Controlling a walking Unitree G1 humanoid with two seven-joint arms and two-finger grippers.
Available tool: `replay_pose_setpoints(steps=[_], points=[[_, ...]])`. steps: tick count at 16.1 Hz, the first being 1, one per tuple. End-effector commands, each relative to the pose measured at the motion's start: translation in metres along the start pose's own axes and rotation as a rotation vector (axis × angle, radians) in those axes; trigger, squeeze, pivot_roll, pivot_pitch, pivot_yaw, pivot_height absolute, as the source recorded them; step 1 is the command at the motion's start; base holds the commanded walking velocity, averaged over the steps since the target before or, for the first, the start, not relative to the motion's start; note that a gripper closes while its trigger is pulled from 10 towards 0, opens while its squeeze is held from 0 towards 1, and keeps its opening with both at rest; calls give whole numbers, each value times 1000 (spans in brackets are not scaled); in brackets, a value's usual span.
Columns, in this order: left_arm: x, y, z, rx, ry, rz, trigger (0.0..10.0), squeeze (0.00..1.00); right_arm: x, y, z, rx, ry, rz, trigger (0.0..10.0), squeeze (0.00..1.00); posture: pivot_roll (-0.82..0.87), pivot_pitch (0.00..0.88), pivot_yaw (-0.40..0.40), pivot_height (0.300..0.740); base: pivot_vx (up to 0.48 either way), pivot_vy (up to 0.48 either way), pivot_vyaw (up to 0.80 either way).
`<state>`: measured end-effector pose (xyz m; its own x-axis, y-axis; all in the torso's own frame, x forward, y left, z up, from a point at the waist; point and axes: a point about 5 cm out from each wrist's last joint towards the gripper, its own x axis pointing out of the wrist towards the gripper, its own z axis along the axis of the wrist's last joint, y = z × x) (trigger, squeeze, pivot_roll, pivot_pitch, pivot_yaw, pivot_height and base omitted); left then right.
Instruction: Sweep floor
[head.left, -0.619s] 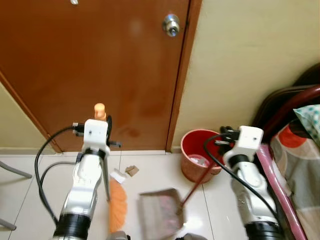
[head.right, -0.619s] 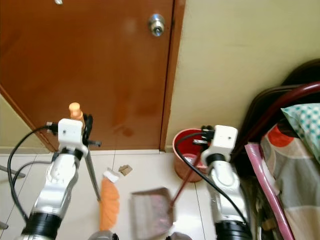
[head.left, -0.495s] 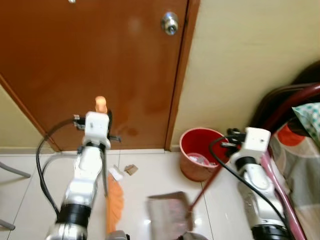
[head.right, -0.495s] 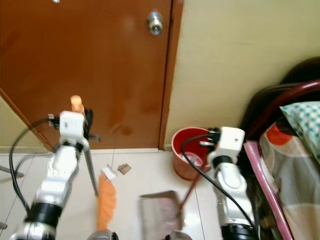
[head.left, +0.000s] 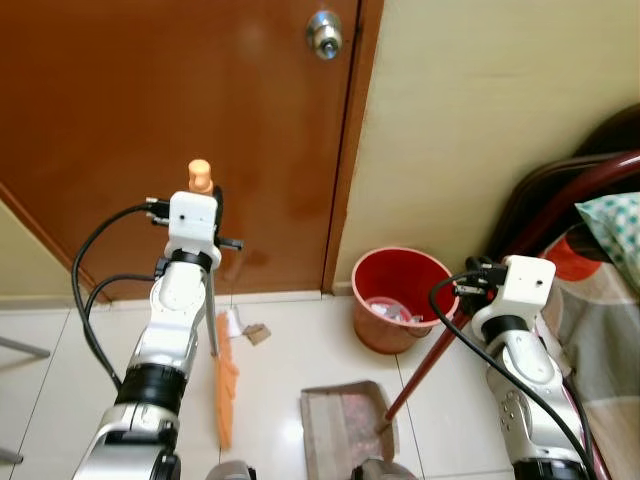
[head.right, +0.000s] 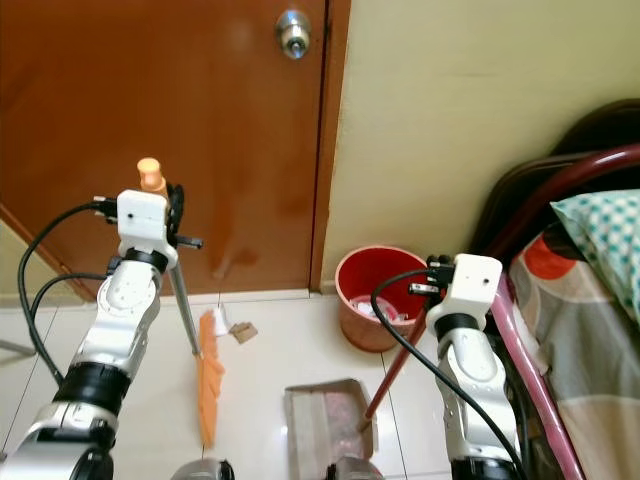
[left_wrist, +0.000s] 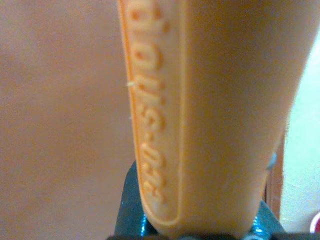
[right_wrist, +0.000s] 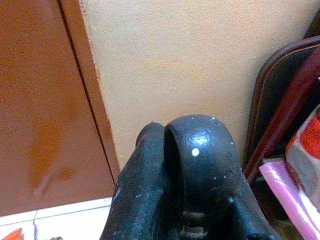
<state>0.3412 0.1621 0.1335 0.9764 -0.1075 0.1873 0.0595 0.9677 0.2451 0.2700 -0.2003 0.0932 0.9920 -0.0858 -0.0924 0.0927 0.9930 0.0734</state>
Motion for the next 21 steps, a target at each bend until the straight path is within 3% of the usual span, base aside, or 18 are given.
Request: replay_pose_setpoints(steps=[1,4,10,11,13,15,19,21], points=[[8,-15,19,53,-107,-100,10000,0,1,1,7,4,-24,9,10000,0,-96,106,-51,740,0,0,0],[11,-43,18,154,-132,-268,10000,0,2,6,8,11,-24,21,10000,0,-92,103,-46,740,0,0,0],[10,-76,13,235,-145,-510,10000,0,2,9,8,19,-27,19,10000,0,-95,98,-34,740,0,0,0],[5,-91,9,238,-145,-602,10000,0,2,9,7,21,-28,19,10000,0,-96,95,-30,740,0,0,0],[-1,-103,6,230,-145,-672,10000,0,3,10,7,22,-28,19,10000,0,-98,96,-29,740,0,0,0],[-18,-127,-2,212,-134,-819,10000,0,3,10,7,22,-27,21,10000,0,-100,95,-28,740,0,0,0],[-39,-150,-13,195,-103,-991,10000,0,3,10,7,21,-27,20,10000,0,-104,94,-28,740,0,0,0],[-45,-151,-17,183,-80,-1037,10000,0,4,10,6,20,-26,20,10000,0,-102,92,-26,740,0,0,0]])
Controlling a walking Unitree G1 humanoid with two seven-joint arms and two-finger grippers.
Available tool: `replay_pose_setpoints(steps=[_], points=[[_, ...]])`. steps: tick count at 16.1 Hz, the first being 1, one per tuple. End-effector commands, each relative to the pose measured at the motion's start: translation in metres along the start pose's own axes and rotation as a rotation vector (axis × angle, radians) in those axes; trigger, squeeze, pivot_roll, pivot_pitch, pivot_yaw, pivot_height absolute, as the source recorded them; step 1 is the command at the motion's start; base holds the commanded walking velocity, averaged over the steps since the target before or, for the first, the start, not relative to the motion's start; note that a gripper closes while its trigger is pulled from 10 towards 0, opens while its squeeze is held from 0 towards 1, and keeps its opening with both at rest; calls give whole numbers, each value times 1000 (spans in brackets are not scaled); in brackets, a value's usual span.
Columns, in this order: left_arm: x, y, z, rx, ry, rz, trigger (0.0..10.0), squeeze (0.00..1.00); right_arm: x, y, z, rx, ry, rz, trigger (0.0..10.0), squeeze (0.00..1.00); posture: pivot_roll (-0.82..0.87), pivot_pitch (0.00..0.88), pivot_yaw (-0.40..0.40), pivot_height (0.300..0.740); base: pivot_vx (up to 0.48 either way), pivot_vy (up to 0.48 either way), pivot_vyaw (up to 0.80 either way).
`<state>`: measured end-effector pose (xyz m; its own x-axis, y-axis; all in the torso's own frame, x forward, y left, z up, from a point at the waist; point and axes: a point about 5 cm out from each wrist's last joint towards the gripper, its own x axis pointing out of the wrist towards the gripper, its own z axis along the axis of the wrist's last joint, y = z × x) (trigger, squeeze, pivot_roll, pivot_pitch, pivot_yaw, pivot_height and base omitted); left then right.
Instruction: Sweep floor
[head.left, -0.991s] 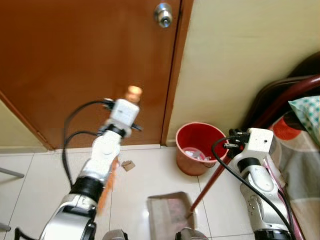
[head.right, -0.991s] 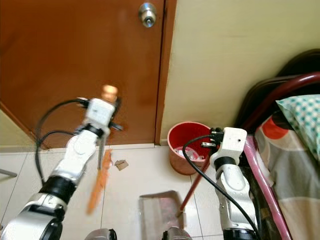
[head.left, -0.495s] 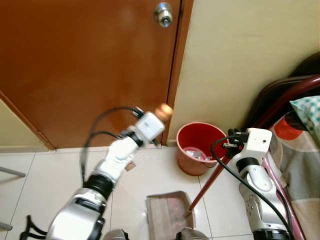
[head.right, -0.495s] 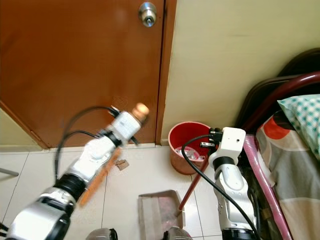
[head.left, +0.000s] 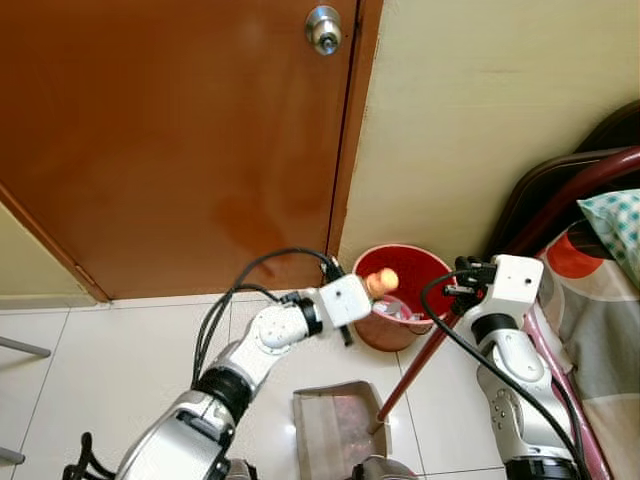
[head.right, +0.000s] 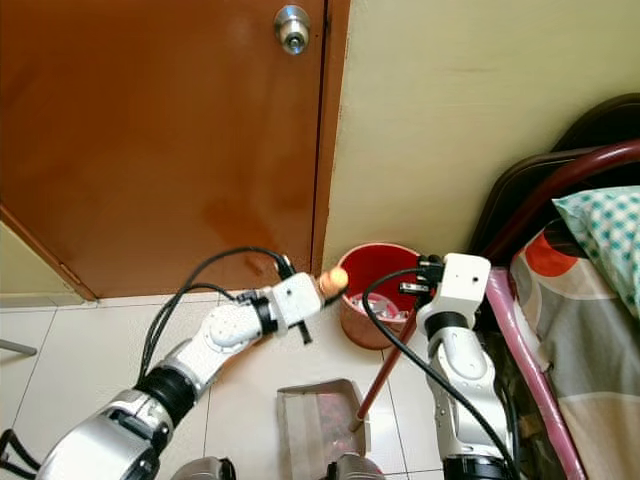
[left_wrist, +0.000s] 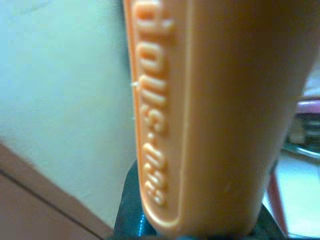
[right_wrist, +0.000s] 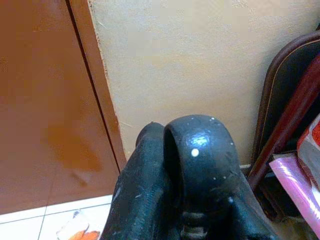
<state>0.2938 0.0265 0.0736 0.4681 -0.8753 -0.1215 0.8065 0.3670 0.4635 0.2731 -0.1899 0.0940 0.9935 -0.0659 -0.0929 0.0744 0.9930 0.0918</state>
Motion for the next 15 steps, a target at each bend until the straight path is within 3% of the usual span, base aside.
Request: replay_pose_setpoints(steps=[1,5,6,8,12,15], points=[[-2,-5,-2,7,3,-39,10000,0,3,0,6,3,-28,1,10000,0,-97,89,-25,740,0,0,0],[-25,-12,-11,3,8,-85,10000,0,10,-8,11,-65,-48,-30,10000,0,-74,88,-21,740,0,0,0],[-33,-14,-11,-1,1,-83,10000,0,14,-17,16,-136,-72,-88,10000,0,-64,87,-18,740,0,0,0],[-41,-14,-11,-15,-1,-65,10000,0,19,-28,18,-166,-76,-153,10000,0,-49,85,-16,740,0,0,0],[-57,-7,11,-82,-62,41,10000,0,40,-29,26,-192,-108,-160,10000,0,-10,75,-15,740,0,0,0],[-68,-1,26,-208,-114,168,10000,0,54,-22,32,-194,-124,-150,10000,0,18,75,-20,740,0,0,0]])
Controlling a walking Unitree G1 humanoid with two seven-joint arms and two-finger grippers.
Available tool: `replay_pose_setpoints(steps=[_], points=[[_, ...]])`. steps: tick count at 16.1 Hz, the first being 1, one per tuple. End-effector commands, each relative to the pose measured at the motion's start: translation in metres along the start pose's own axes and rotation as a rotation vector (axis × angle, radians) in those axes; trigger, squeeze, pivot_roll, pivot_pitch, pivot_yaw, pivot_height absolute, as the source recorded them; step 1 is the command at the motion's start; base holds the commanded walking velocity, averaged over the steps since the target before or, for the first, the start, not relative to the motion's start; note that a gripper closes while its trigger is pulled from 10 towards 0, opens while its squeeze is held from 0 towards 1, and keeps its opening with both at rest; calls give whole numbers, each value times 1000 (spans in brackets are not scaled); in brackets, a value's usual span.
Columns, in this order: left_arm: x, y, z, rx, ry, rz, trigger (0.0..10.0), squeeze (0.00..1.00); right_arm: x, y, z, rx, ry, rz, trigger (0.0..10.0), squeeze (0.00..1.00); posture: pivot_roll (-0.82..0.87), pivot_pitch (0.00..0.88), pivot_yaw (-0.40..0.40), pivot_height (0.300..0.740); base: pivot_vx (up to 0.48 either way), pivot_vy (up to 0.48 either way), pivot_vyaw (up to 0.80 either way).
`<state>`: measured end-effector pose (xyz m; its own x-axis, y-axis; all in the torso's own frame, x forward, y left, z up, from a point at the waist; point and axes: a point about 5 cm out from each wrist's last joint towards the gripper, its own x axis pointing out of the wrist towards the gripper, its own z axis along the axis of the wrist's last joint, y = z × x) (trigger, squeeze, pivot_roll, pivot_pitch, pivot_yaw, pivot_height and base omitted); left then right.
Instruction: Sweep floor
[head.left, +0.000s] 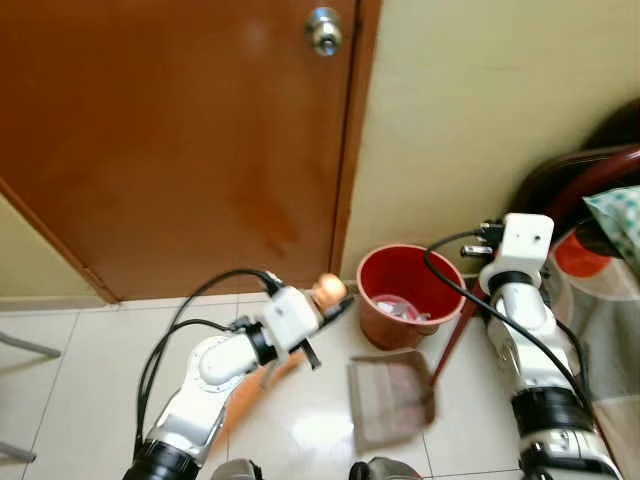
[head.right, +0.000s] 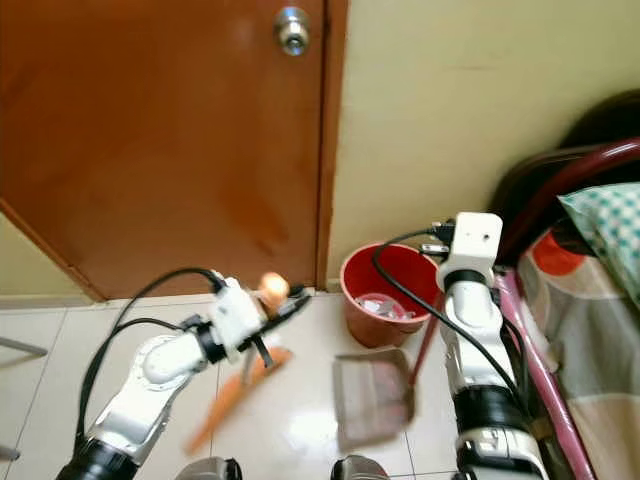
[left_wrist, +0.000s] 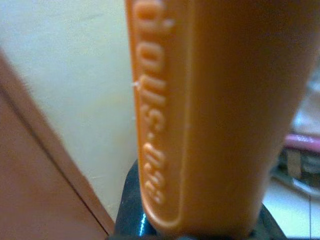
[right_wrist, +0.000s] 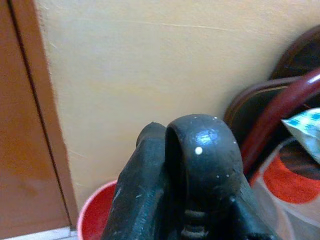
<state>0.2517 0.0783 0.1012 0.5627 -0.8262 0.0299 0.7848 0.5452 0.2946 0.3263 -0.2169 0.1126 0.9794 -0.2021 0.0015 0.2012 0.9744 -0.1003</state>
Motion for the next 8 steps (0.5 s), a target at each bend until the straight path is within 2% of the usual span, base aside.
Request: replay_pose_setpoints(steps=[1,2,5,6,7,8], points=[[-3,1,4,-59,-14,51,10000,0,4,0,6,-17,-37,-10,10000,0,23,74,-20,740,0,0,0],[-7,2,4,-135,-15,127,10000,0,8,0,6,-37,-46,-14,10000,0,36,72,-18,740,0,0,0],[-15,-6,8,-156,15,149,10000,0,16,-10,7,-67,-44,-67,10000,0,40,72,-24,740,0,0,0],[-19,-4,12,-158,8,184,10000,0,18,-10,7,-78,-44,-65,10000,0,41,72,-27,740,0,0,0],[-22,7,19,-114,-24,261,10000,0,18,-8,7,-86,-46,-53,10000,0,42,71,-28,740,0,0,0],[-26,21,22,-110,-47,380,10000,0,17,-6,6,-87,-48,-49,10000,0,42,71,-28,740,0,0,0]])
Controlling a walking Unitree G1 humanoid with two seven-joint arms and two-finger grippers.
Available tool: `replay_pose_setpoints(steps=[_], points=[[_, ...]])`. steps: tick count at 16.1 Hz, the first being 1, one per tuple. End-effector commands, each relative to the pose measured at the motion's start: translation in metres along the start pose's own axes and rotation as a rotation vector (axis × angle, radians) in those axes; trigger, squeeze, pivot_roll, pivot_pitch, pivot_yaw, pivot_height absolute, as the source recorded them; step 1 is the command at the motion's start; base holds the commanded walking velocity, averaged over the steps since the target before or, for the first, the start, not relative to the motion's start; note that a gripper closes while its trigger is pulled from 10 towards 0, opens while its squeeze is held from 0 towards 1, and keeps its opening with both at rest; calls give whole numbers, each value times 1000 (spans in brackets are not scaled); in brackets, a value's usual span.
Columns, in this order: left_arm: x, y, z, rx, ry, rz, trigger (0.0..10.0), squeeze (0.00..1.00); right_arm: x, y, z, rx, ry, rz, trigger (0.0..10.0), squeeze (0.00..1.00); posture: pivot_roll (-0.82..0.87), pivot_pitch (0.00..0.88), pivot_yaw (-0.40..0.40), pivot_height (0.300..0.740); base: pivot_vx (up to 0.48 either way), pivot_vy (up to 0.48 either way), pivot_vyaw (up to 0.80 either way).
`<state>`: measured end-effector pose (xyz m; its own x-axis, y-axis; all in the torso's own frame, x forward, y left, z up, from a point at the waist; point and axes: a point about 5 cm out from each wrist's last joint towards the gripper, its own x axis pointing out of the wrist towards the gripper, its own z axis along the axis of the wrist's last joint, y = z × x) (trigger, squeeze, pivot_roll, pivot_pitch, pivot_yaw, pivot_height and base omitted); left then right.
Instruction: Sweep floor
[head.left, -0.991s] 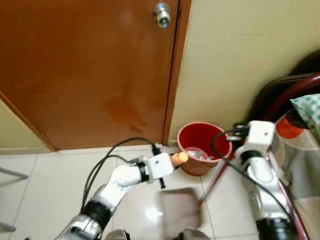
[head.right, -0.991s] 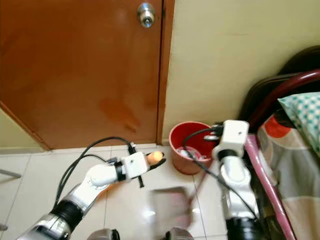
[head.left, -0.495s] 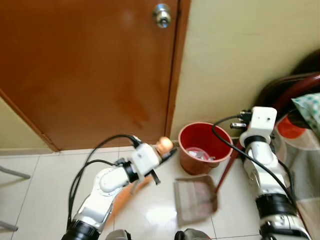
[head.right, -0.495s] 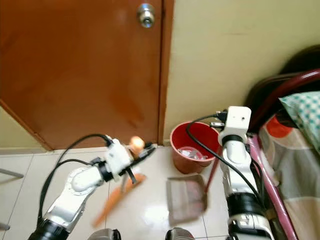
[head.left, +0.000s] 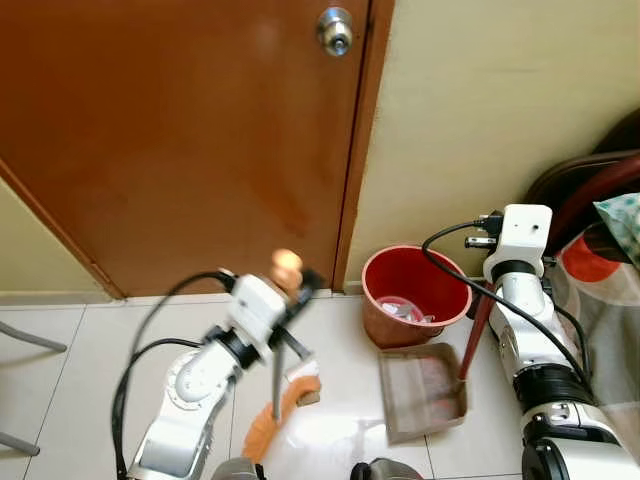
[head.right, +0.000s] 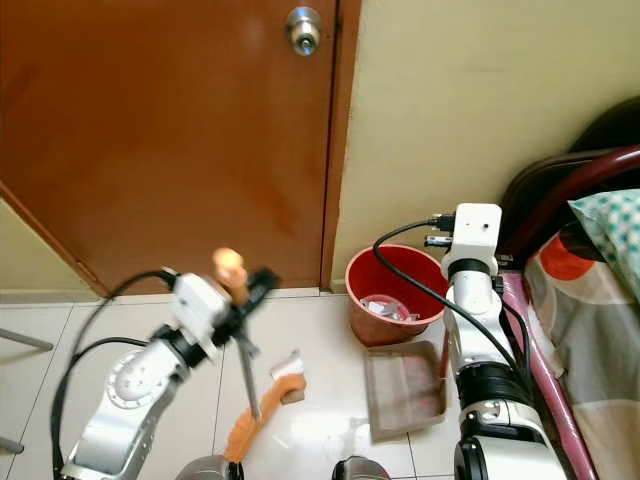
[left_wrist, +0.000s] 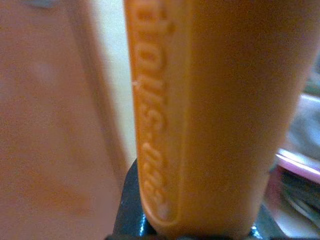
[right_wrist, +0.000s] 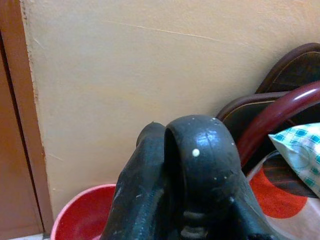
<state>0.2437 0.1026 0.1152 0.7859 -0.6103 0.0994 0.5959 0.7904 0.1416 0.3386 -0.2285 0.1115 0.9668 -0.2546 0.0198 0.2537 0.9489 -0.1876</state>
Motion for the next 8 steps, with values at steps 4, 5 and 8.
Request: replay_pose_setpoints(steps=[4,5,8], points=[[0,36,26,-7,-131,252,10000,0,1,8,3,7,-27,27,10000,0,42,71,-28,740,0,0,0],[-1,40,28,-29,-134,286,10000,0,2,9,2,2,-30,33,10000,0,38,73,-29,740,0,0,0],[-4,44,24,-53,-103,310,10000,0,3,9,2,-2,-29,36,10000,0,37,75,-29,740,0,0,0]])
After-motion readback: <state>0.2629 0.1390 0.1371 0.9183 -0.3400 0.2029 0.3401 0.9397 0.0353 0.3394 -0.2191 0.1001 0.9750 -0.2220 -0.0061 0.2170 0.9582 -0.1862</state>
